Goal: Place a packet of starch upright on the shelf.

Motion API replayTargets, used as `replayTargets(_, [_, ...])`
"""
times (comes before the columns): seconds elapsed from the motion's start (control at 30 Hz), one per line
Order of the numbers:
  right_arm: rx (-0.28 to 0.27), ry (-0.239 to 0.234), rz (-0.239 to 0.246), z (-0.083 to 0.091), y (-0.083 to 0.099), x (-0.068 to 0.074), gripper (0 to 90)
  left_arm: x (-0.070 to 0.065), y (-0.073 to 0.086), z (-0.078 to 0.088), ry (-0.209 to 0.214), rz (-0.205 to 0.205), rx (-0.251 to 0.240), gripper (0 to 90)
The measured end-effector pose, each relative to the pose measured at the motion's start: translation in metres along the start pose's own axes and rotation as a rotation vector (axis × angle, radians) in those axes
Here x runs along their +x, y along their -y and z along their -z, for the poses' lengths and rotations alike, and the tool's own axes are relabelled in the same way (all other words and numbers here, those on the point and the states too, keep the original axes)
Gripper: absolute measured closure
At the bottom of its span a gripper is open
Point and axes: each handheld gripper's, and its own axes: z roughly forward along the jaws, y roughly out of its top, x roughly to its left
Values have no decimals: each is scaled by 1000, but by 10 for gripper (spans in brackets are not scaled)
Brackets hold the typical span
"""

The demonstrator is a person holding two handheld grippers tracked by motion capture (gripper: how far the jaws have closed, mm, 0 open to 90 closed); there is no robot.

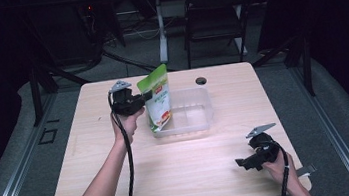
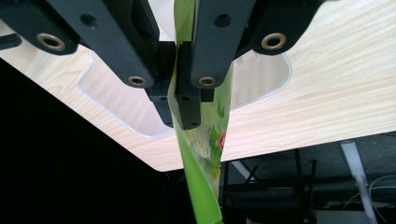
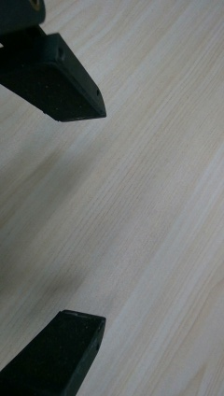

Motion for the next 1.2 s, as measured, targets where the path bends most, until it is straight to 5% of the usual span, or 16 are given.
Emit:
replayTargets(0.53, [-2, -1, -4, 0, 0, 0, 16, -3, 5, 7, -60, -124, 58, 900])
replayTargets(1.2, [-5, 0, -6, 0, 0, -1, 16, 10, 26, 18, -63, -79, 67, 898])
